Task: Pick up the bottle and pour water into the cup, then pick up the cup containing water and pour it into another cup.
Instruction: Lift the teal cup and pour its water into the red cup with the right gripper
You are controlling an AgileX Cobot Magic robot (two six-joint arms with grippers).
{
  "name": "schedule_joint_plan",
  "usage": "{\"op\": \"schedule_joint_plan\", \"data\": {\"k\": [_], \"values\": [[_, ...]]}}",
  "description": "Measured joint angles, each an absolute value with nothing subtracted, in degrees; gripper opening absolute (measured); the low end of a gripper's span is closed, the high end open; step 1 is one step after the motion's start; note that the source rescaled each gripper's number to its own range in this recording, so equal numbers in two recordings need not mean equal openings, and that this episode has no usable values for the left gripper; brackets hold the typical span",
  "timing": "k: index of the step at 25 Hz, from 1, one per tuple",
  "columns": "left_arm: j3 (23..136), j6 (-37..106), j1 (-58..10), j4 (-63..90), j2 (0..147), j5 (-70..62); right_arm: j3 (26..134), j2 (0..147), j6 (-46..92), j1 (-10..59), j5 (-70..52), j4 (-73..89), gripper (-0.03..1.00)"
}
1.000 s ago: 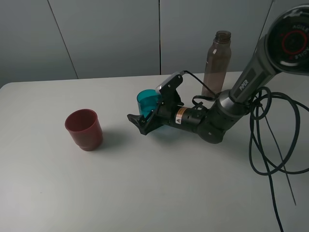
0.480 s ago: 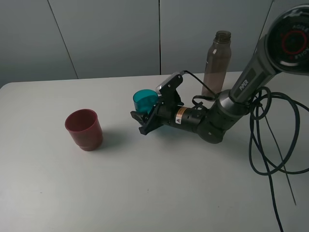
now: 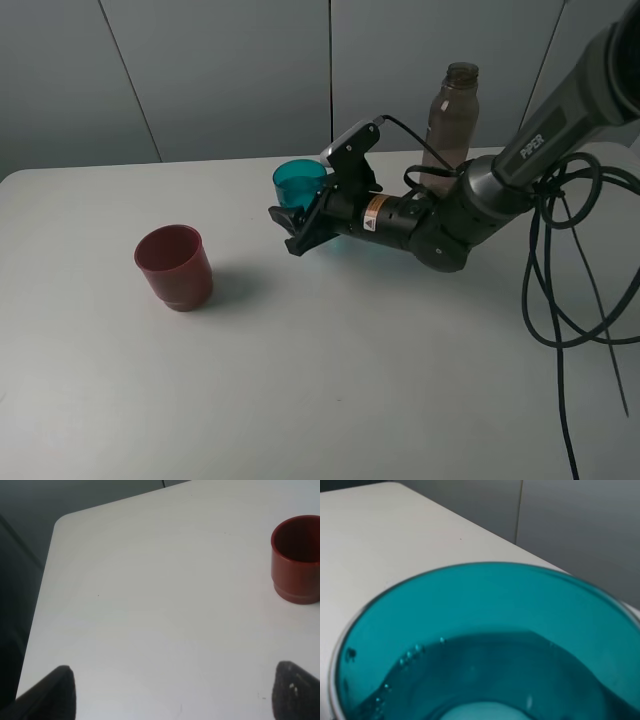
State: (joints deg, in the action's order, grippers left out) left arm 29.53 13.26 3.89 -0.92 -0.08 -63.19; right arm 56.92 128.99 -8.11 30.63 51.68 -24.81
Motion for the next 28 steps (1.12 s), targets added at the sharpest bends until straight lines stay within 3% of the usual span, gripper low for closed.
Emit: {"op": "schedule_joint_plan", "data": {"k": [14,28], "values": [[29.53,13.26,3.89,-0.92,-0.08,-63.19,64.11,123.61,-14.36,31.75,40.36,-30.48,0.03],[29.53,13.26,3.89,-0.92,-0.08,-63.19,74.61,125.22,-18.29,35.07,36.79,-32.34,0.03]]}}
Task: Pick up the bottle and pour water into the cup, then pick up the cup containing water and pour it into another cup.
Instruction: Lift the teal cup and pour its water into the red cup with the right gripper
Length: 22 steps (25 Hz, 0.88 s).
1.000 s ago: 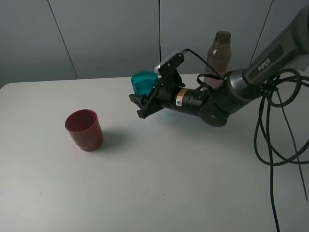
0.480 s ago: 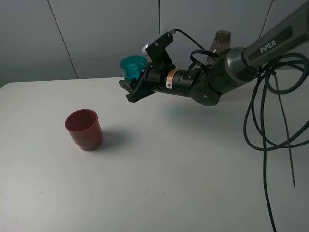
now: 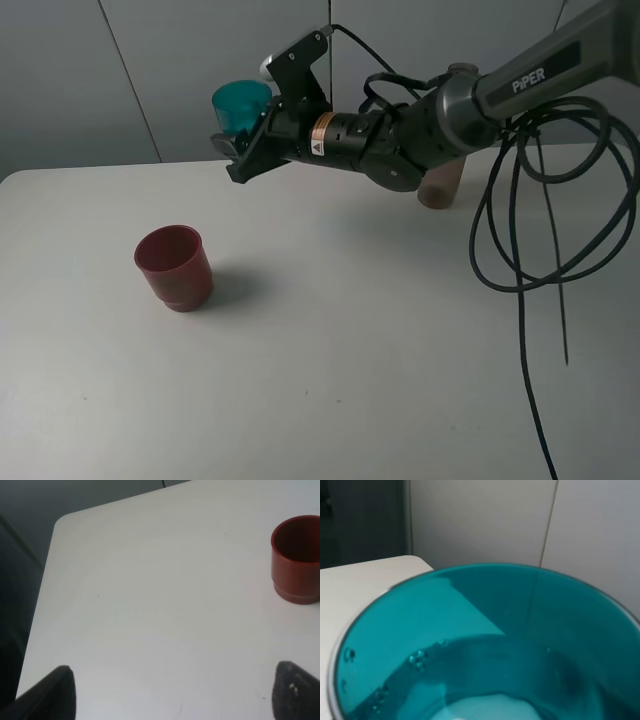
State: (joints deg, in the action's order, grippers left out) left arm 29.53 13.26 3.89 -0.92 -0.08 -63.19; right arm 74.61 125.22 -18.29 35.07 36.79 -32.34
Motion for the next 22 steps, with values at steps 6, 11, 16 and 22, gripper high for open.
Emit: {"op": "schedule_joint_plan", "data": {"k": [6,11,16,22], "values": [[29.53,13.26,3.89,-0.92,-0.08,-63.19,80.11,129.40,-19.94,36.84,34.29,-33.70,0.03],[29.53,13.26,3.89,-0.92,-0.08,-63.19,84.57,132.70,-21.66,37.80,32.44,-33.96,0.03],[29.53,13.26,3.89,-0.92,-0.08,-63.19,86.41,133.98,-22.11,38.97,32.06,-35.17,0.03],[29.53,13.26,3.89,-0.92,-0.08,-63.19,86.56,133.98,-21.28,40.47,32.06,-36.74,0.03]]}}
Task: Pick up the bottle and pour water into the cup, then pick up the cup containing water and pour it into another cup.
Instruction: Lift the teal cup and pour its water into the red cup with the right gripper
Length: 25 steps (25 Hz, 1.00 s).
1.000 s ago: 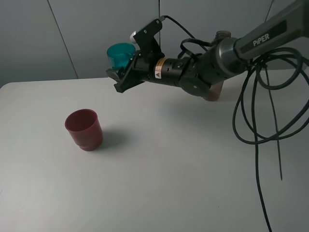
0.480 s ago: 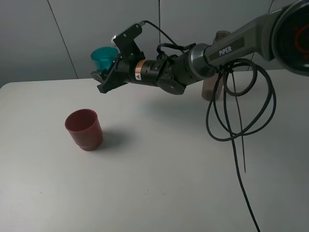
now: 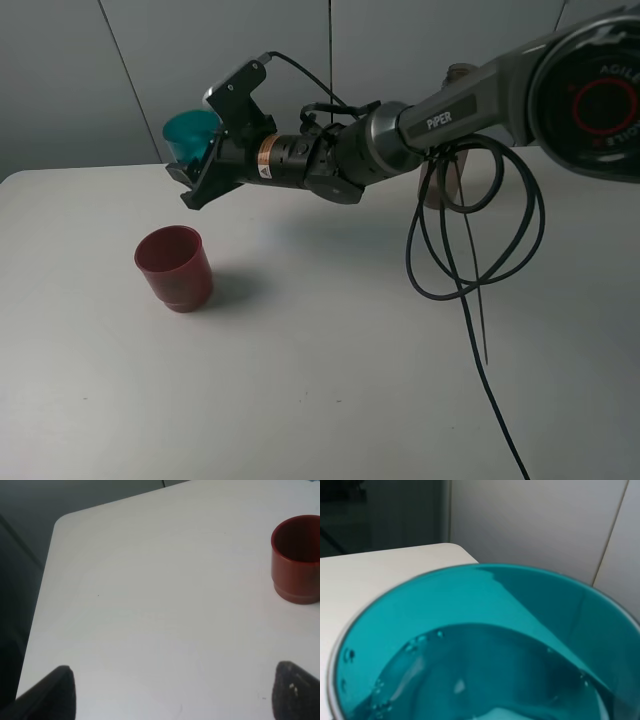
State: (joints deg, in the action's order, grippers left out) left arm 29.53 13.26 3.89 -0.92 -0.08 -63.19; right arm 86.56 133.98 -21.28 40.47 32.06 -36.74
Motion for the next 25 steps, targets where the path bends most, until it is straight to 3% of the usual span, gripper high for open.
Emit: {"op": "schedule_joint_plan", "data": {"k": [25], "values": [[29.53,13.26,3.89,-0.92,-0.08,-63.19,86.56,133.98,5.90,41.62,31.55,-36.88,0.03]]}}
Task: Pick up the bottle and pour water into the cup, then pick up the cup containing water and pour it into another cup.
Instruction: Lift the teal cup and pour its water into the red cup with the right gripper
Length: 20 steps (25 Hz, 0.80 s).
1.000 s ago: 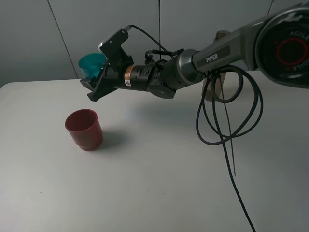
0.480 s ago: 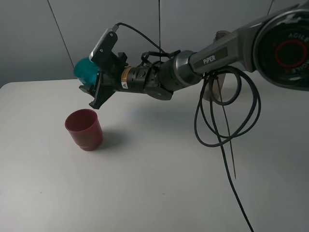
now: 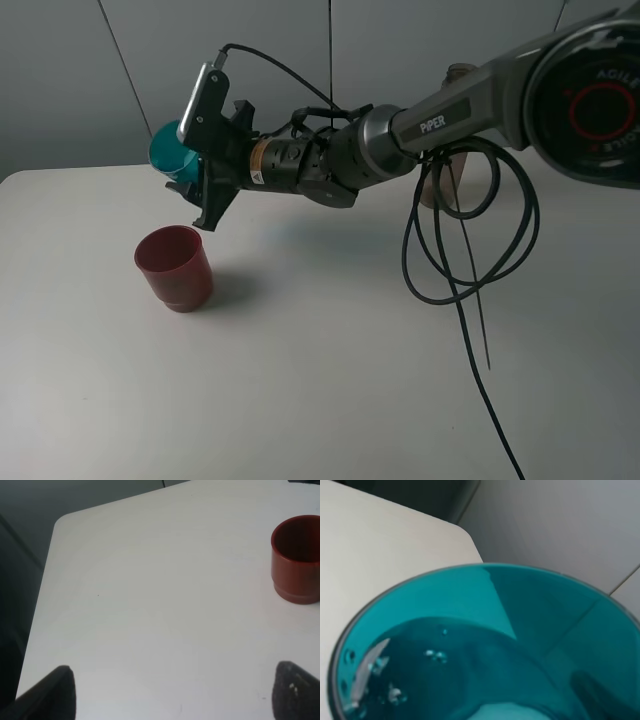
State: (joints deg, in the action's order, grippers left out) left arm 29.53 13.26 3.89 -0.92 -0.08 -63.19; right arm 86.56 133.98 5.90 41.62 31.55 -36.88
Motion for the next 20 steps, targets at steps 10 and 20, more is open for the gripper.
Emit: {"op": "schedule_joint_plan", "data": {"k": [10,20], "values": [[29.53,13.41,3.89,-0.92,-0.08,-63.19,86.56,133.98,26.30,41.62,35.01,-36.88,0.03],[29.53,13.41,3.89,-0.92,-0.08,-63.19,86.56,134.08,34.89,41.62,38.25,-36.96,0.03]]}}
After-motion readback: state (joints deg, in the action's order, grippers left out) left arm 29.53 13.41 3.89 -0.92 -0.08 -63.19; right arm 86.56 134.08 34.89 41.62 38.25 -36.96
